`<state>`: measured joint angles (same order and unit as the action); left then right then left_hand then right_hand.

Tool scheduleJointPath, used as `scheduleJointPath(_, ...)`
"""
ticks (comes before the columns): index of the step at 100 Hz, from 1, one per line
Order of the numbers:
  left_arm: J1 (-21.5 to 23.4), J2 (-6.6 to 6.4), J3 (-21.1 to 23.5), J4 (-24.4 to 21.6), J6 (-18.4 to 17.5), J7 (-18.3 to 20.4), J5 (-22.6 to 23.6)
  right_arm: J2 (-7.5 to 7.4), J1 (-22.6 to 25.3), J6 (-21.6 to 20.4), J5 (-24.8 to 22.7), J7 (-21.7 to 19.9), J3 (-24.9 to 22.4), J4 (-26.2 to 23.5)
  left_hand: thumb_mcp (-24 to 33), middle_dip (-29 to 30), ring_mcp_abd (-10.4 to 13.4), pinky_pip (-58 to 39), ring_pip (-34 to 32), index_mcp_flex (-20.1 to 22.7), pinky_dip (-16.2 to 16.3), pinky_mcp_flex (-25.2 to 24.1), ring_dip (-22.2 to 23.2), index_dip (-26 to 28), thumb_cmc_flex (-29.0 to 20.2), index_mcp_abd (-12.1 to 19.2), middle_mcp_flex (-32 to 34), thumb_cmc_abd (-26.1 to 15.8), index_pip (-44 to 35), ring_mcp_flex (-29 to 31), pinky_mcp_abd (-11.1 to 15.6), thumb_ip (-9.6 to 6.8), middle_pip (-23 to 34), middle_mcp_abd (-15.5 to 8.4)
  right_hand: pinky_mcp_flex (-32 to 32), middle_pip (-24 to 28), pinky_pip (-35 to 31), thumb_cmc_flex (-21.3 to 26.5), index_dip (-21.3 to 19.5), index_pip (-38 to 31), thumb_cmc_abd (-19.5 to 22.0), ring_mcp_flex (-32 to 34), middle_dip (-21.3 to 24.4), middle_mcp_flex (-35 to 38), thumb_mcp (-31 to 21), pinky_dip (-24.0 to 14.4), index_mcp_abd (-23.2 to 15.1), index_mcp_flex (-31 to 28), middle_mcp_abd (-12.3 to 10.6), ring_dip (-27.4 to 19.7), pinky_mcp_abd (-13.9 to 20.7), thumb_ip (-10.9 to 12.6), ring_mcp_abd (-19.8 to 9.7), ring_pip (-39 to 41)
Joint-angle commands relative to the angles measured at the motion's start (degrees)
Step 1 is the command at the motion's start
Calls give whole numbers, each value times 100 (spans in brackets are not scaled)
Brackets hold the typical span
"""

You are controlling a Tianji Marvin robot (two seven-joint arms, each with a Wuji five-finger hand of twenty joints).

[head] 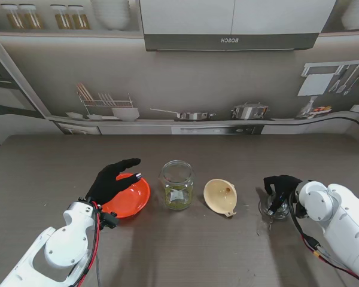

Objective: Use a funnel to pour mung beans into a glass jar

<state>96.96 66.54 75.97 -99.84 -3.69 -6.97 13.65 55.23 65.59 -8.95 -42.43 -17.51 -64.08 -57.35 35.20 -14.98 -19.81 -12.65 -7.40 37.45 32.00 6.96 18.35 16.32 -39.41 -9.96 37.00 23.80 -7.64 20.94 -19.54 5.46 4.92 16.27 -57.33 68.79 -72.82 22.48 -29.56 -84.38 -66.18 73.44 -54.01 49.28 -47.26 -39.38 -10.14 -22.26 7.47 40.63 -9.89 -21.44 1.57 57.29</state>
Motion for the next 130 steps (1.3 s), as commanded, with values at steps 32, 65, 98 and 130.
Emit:
scheduleJointPath(32,12,8,5,-16,20,114,-16,122,492,95,-8,-283,238,618,-95,-30,-4,156,136,23,85,-80,55,28,-83,69,-115,-170,-2,-29,35,-221,-61,-14,-300,-321,-435,1859,721,-355,1647,253,-202,-139,-3403,42,578,-916,-687,698,345,505,-1195,1178)
scheduleJointPath(65,29,11,20,-35,55,103,-16,146,532,210,-57,-341,-62,319,-98,-29,-2,156,140,23,89,-78,54,30,-87,75,-129,-174,-4,-41,33,-224,-65,7,-295,-268,-439,1845,616,-361,1682,248,-212,-176,-3391,49,631,-859,-696,735,392,494,-1242,1245)
scheduleJointPath(98,39,12,34,-46,83,104,-22,168,586,303,-45,-349,-304,82,-94,-29,-12,158,139,20,92,-82,55,30,-89,60,-134,-175,-2,-34,34,-224,-67,11,-303,-254,-440,1828,571,-345,1664,252,-202,-172,-3417,56,631,-863,-704,750,414,495,-1269,1271)
scheduleJointPath(130,37,11,32,-48,112,118,-33,150,1022,496,-215,-721,-924,-714,-98,-27,-19,162,140,20,92,-90,55,30,-81,68,-149,-176,-3,-40,34,-224,-72,31,-306,-235,-452,1818,516,-343,1697,250,-231,-193,-3421,57,675,-821,-693,775,418,491,-1280,1332)
